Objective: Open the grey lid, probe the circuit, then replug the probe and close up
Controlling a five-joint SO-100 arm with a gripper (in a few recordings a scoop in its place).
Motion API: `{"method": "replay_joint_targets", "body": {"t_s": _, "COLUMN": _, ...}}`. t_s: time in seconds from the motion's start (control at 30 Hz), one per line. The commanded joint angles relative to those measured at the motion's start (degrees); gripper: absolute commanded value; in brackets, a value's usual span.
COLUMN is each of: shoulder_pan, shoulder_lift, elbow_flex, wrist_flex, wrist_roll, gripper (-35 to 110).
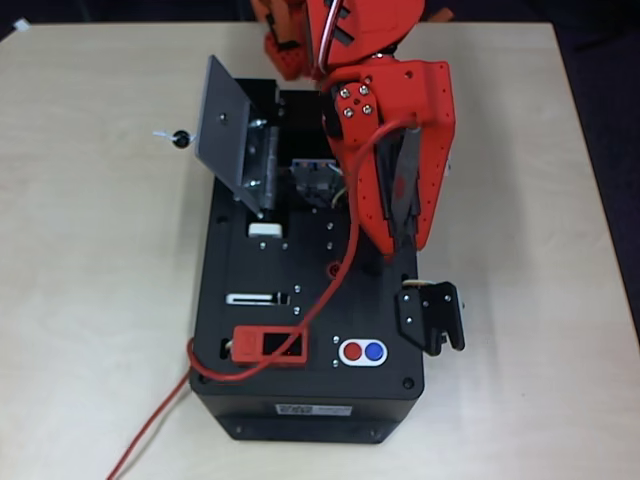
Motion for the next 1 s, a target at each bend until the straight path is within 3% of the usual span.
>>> {"method": "replay_joint_targets", "body": {"t_s": 0.0, "shoulder_pan": -0.26, "shoulder_lift": 2.37, "elbow_flex": 1.14, "wrist_flex": -0.53, "wrist_roll": 0.09, "gripper": 0}}
{"method": "replay_joint_targets", "body": {"t_s": 0.97, "shoulder_pan": 0.62, "shoulder_lift": 5.01, "elbow_flex": 3.69, "wrist_flex": 0.09, "wrist_roll": -0.79, "gripper": 0}}
